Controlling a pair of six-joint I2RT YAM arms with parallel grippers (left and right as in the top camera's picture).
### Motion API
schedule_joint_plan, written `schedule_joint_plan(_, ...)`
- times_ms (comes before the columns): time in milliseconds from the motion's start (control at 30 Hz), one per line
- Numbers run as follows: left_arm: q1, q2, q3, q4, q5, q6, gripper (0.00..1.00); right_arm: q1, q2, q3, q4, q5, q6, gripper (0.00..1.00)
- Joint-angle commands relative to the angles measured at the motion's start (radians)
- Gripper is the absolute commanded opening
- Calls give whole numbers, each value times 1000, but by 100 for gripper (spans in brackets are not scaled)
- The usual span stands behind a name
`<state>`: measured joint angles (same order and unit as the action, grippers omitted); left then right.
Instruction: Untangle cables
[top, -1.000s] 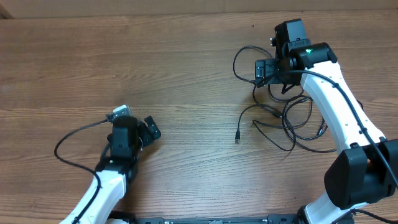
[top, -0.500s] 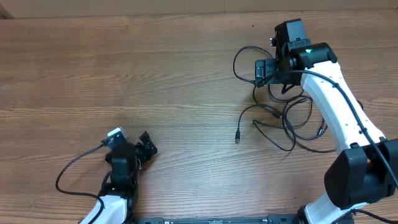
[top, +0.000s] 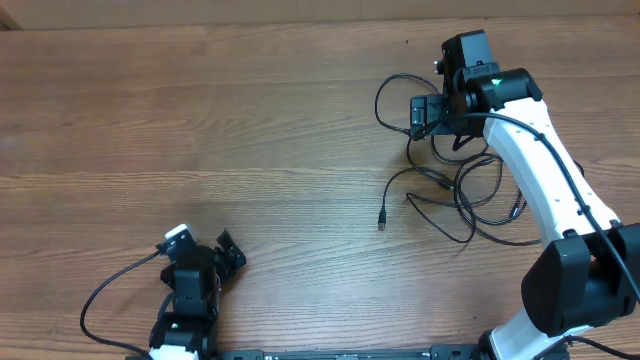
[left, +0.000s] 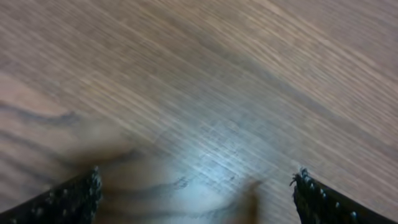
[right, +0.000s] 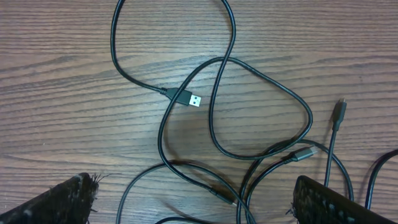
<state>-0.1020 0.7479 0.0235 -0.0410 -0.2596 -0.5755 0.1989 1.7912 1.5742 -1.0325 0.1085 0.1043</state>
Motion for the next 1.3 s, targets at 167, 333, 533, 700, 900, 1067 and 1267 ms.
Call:
schedule_joint_plan(167, 32, -148, -19, -20, 48, 146, 100, 3, -1, -5, 6, 3, 3, 100)
schedule_joint_plan(333, 80, -328, -18, -36, 179, 340, 100, 3, -1, -5, 6, 3, 3, 100)
schedule_joint_plan(533, 79, -537, -18, -41, 240, 449, 99, 3, -1, -5, 5, 3, 3, 100)
schedule_joint_plan(700, 85, -601, -18, -43, 257, 458, 100, 3, -1, -5, 5, 3, 3, 100)
schedule_joint_plan(900, 84, -692, -18, -43, 283, 456, 100, 3, -1, -5, 6, 3, 3, 100)
schedule_joint_plan(1067, 80, -745, -18, -40, 301, 457, 99, 3, -1, -5, 6, 3, 3, 100)
schedule_joint_plan(1267, 89, -745, -18, -37, 301, 415, 100, 3, -1, -5, 6, 3, 3, 100)
